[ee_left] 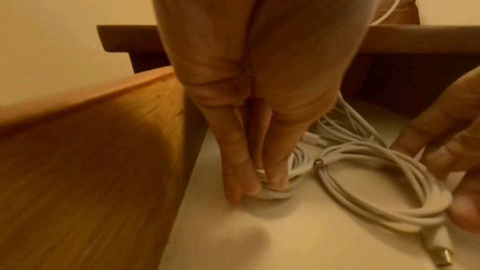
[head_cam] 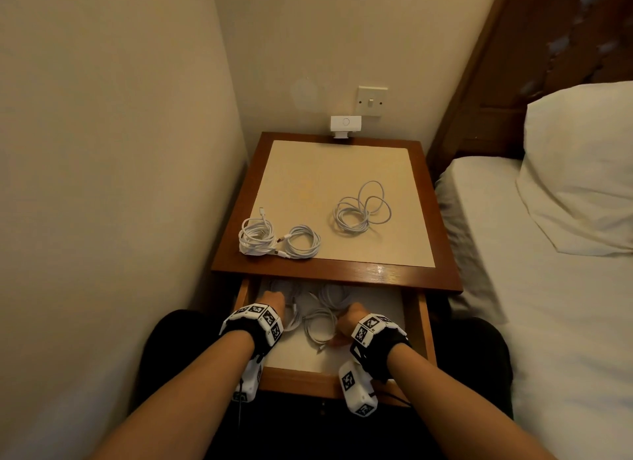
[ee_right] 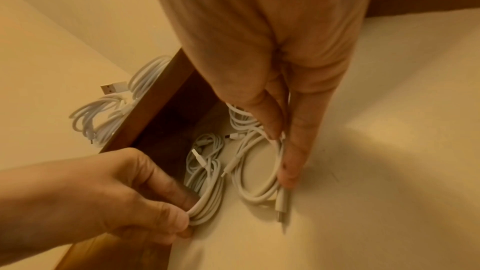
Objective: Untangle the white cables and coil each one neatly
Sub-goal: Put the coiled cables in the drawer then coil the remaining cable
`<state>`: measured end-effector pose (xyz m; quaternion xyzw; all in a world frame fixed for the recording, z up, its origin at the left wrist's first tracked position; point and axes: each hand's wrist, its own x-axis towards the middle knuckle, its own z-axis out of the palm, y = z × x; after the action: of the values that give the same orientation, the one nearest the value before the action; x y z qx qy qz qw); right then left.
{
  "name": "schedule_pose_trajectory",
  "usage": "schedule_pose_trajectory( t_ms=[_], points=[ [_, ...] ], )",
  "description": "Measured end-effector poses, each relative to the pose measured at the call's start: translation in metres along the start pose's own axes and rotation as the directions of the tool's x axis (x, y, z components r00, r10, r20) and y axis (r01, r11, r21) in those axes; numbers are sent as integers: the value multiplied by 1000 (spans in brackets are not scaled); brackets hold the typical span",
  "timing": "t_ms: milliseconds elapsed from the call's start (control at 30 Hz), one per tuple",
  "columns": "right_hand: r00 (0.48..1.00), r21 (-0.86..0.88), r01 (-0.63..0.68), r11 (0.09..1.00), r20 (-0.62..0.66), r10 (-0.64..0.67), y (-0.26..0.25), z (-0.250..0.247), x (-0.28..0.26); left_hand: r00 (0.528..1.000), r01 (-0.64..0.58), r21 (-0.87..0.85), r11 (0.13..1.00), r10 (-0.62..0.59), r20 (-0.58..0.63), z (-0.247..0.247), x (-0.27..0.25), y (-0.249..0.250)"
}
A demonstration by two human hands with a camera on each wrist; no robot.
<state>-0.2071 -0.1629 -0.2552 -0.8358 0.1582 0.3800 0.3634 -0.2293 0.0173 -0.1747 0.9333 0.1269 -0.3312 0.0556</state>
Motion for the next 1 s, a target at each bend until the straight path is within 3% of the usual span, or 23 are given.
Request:
schedule_pose_trajectory(
  t_ms=[133,267,467,600,700,800,900,933,1000],
  points=[
    [999,-70,-36,997,-15,36,-9,-5,-19,998,-64,-4,998,64,20,-4,6,-2],
    [998,5,-6,1000,-59,7,-13,-5,-16,998,-51,-44,998,52,17,-4,5,-4],
    [992,-134,34,990,-116,-49,-25,-15,-43,998,-53,-72,996,50,-42,-6,-2,-4],
    [976,-165,202,966,-46,-212,-41,-32,-68,997,-55,-151,987,46,-65,-29,-20,-11],
    [906,-87,383,920,-158,-393,-62,-49,-84,990,-60,-369,927,7,-143,-61,-33,-27],
    [834,-24,460,888,-333,-441,-93,-60,-87,935,-91,-605,791,-141,-325,-96,-46,-43],
    [809,-41,447,894,-408,-423,-120,-64,-82,802,-86,-643,761,-330,-498,-125,-39,-53],
    [818,-67,421,904,-403,-411,-127,-64,-80,783,-73,-660,747,-367,-502,-129,-29,-55],
    [847,-136,348,928,-378,-373,-137,-61,-73,805,-16,-676,737,-391,-445,-130,-8,-58]
  ],
)
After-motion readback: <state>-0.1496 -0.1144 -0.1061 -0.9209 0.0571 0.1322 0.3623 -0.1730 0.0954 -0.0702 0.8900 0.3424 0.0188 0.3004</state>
